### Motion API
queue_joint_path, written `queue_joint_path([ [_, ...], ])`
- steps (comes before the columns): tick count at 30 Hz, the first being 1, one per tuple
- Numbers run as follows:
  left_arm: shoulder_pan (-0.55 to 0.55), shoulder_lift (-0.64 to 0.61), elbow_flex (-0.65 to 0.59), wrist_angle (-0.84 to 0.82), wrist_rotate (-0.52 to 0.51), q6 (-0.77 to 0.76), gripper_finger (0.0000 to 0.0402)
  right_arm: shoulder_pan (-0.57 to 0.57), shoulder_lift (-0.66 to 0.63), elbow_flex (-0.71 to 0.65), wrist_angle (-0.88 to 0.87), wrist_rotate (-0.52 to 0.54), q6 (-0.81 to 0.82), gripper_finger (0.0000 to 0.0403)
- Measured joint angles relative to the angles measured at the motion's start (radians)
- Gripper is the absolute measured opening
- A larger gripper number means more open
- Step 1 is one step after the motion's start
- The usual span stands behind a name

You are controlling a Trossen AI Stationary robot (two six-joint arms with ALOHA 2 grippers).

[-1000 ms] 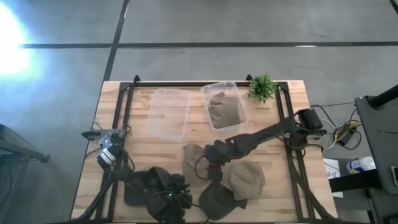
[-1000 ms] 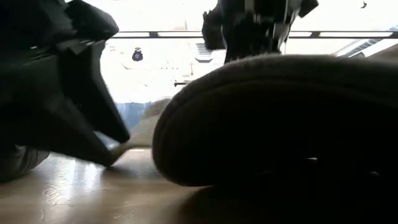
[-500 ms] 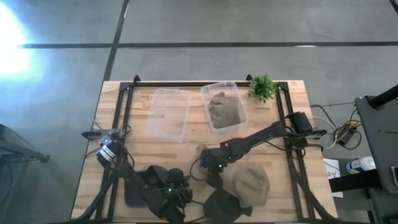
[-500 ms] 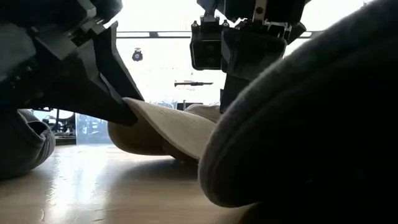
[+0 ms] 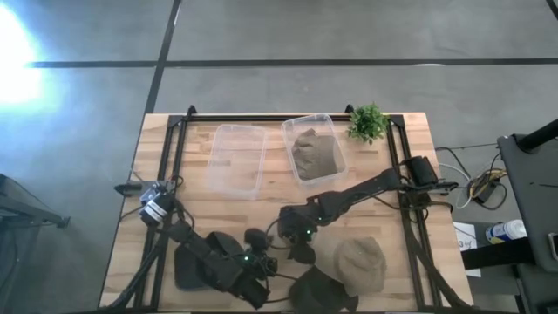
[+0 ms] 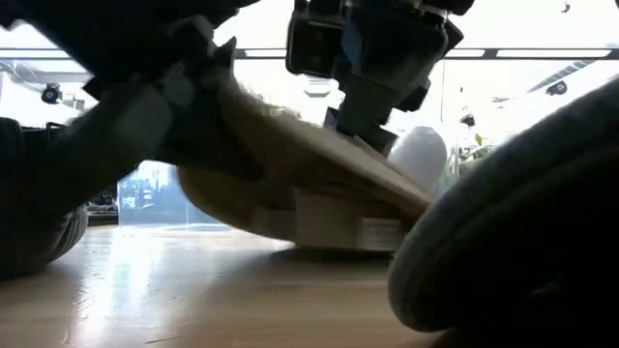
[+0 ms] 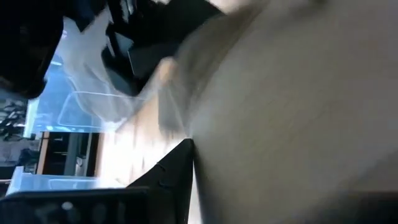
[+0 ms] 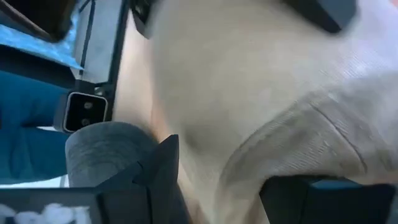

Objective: Pick & Place hat
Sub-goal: Put the left brown cap into the right transparent bin

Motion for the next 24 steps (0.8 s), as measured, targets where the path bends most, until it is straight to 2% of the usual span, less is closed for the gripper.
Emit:
queue_joint_path([
  [5,0.01,-0.002,0.027,-0.007,0.018,0.016,0.0104,0.0,0.0,0.005,0.004,-0.004,-0.039,0.0186],
  [11,0.012,-0.003,0.085,-0.037,0.046,0.118,0.0016,-0.001,-0.009,0.026,-0.04,-0.036,-0.05,0.0187],
  [19,0.013,-0.029,0.189,-0.271,0.052,0.004,0.0006,-0.011,-0.126,0.037,-0.156,0.04,-0.078,0.0189],
  [24,0.009,-0.118,0.205,-0.338,0.055,-0.082,0.0005,-0.019,-0.276,0.037,-0.273,0.168,-0.1,0.0189],
])
